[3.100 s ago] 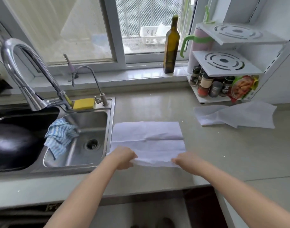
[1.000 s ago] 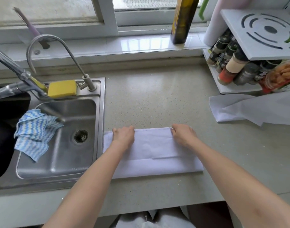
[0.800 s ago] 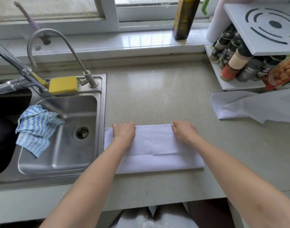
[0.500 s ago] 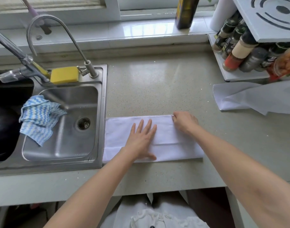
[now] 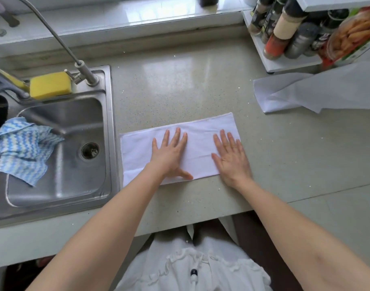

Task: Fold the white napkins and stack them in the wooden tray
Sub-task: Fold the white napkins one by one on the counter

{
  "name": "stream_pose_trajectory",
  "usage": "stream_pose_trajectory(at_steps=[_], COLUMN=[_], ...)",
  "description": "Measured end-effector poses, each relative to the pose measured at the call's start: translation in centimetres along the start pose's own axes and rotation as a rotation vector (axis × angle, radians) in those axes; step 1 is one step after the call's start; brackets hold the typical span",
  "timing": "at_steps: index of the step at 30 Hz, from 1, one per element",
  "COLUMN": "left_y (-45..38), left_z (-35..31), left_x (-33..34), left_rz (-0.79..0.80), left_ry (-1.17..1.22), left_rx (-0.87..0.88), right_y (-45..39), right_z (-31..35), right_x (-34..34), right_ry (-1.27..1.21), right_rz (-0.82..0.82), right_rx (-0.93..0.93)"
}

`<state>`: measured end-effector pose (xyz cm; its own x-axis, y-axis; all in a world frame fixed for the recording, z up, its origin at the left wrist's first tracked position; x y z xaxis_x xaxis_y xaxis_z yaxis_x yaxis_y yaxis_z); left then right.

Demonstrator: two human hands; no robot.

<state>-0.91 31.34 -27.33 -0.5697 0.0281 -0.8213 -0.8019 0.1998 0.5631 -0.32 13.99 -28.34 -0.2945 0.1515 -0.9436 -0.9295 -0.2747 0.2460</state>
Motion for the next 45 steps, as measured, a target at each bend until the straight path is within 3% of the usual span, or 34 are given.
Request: stream_pose_trajectory(at_steps=[4, 8, 11, 16, 22, 26, 28, 32, 37, 39, 41, 45], left_y=[-1.8, -3.8, -3.1, 1.4, 0.9, 0.0, 1.0, 1.2, 1.9, 1.1, 0.8, 0.3], left_z=[-1.3, -2.1, -1.0, 4.8, 9.6, 1.2, -3.7, -9.0, -10.9, -10.4, -9.1, -3.6], left_x=[-1.4, -2.3, -1.6, 0.7, -1.1, -5.1, -5.1, -3.0, -3.7, -3.0, -3.7, -6.1], left_rz=[-0.017, -0.029, -0.149, -0.443, -0.344, -0.401, -0.382, -0.286, -0.343, -0.285, -0.330, -0.445], left_ry=[-0.003, 0.001, 0.084, 0.044, -0.061, -0.007, 0.045, -0.086, -0.272, -0.232, -0.214, -0.031], left_rx=[0.030, 0.116, 0.182, -0.128, -0.393, -0.043, 0.095, 0.201, 0.262, 0.269, 0.289, 0.189], right_y=[-0.5, -1.9, -1.9, -1.9, -2.1, -3.7, -5.3, -9.8, -13.0, -13.0, -11.8, -6.6], right_z=[-4.8, 1.9, 3.1, 2.8, 3.0, 2.2, 1.1, -0.4, 0.4, 0.0, -1.4, -4.7], right_x=[-2.7, -2.9, -0.4, 0.3, -0.4, -5.2, -6.7, -7.9, -8.4, -8.2, -8.4, -6.3], right_ry=[-0.008, -0.106, -0.085, -0.049, -0.091, -0.108, -0.042, 0.055, 0.036, 0.042, 0.009, -0.332], right_rz=[-0.028, -0.047, -0.003, -0.048, -0.025, -0.144, -0.118, 0.007, 0.107, 0.168, 0.189, 0.157], right_rx=[0.204, -0.012, 0.029, 0.029, 0.027, -0.127, -0.183, -0.153, -0.098, -0.019, 0.122, 0.493])
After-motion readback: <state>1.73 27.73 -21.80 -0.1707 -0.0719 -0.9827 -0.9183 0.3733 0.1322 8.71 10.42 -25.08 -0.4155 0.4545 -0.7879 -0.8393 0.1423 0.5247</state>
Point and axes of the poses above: each hand's wrist, its own y-axis away from the middle knuckle, its own x-axis out of the palm, z = x × y, the point moved 10 cm from there along -y, towards the middle knuckle, and after that the axes turned 5 degrees about -y, right-handed, at the moved point
